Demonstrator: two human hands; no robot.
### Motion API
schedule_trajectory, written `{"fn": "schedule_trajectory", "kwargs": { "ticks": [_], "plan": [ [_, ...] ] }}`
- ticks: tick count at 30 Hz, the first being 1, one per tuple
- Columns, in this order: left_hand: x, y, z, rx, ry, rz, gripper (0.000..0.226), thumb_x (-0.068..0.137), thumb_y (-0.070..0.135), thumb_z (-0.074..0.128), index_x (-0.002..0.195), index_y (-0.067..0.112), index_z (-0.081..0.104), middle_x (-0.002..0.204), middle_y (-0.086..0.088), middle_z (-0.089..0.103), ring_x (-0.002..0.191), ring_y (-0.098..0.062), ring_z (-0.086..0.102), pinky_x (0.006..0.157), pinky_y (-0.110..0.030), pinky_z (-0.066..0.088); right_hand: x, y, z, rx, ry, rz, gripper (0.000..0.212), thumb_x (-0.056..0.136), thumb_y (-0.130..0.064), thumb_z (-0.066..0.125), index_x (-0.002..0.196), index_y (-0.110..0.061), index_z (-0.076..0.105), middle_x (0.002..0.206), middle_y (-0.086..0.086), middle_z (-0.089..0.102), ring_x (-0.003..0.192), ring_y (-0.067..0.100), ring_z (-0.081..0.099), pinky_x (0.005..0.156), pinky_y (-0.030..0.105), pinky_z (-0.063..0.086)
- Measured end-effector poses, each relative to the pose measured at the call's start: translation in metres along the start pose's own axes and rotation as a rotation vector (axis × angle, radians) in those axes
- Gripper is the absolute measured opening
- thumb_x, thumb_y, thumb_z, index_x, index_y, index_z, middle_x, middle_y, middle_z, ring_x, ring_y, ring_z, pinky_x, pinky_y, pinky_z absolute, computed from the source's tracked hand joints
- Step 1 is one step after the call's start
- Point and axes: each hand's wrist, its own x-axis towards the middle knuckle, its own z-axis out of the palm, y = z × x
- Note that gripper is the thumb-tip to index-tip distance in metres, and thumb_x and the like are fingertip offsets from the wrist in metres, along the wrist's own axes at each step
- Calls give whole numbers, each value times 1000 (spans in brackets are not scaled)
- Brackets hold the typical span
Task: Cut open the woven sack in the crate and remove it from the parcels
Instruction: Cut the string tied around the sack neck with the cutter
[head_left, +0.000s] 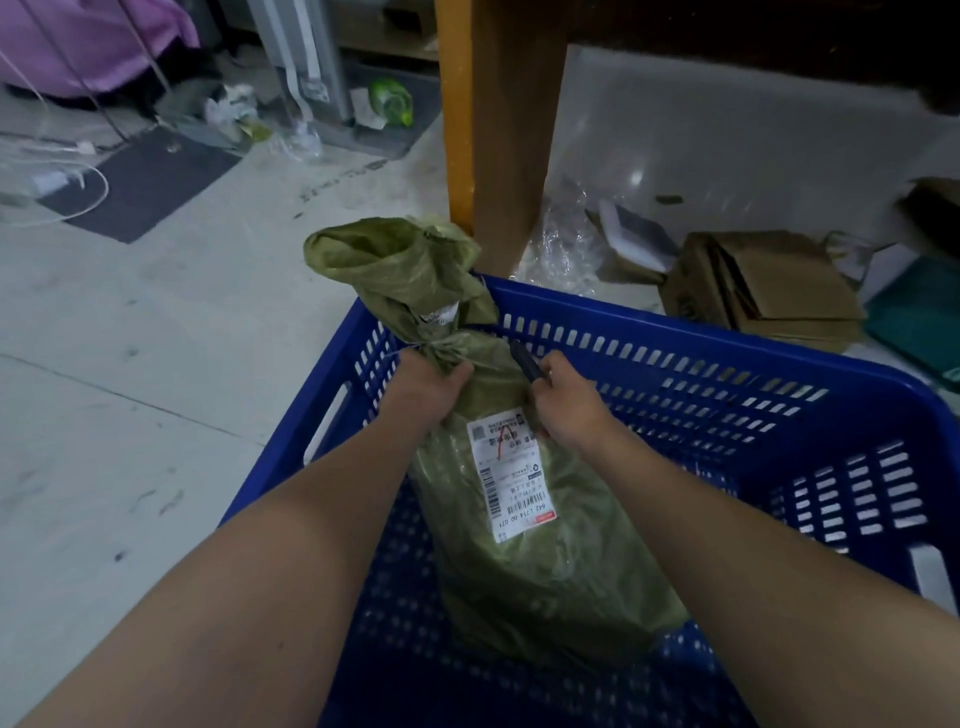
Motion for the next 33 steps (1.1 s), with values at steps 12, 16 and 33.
{"fn": "schedule_trajectory", "kwargs": {
  "ticks": [12, 16, 33],
  "plan": [
    [-33, 12, -7, -447, -179, -156, 39, 89, 25, 67, 118, 0, 62, 109, -13, 68, 96, -30, 65, 89, -40, 54, -23, -12, -5, 49, 7, -24, 9, 100, -17, 35, 102, -21, 43, 87, 12, 61, 74, 28, 61, 64, 34, 48],
    [-83, 25, -14, -419, -225, -88, 28, 95, 27, 57, 104, 3, 67, 93, -13, 68, 79, -25, 65, 67, -28, 52, -60, -18, -24, 44, 14, -40, 13, 100, -20, 34, 106, -25, 43, 94, 12, 61, 78, 27, 60, 69, 38, 50],
    [-229, 51, 59, -608, -376, 156, 51, 82, 49, 52, 116, 12, 65, 109, -15, 73, 102, -33, 70, 95, -57, 51, -220, 47, -103, 483, 74, -87, 36, 89, 10, 42, 103, -21, 55, 81, 9, 58, 59, 14, 51, 52, 28, 42]
  ]
}}
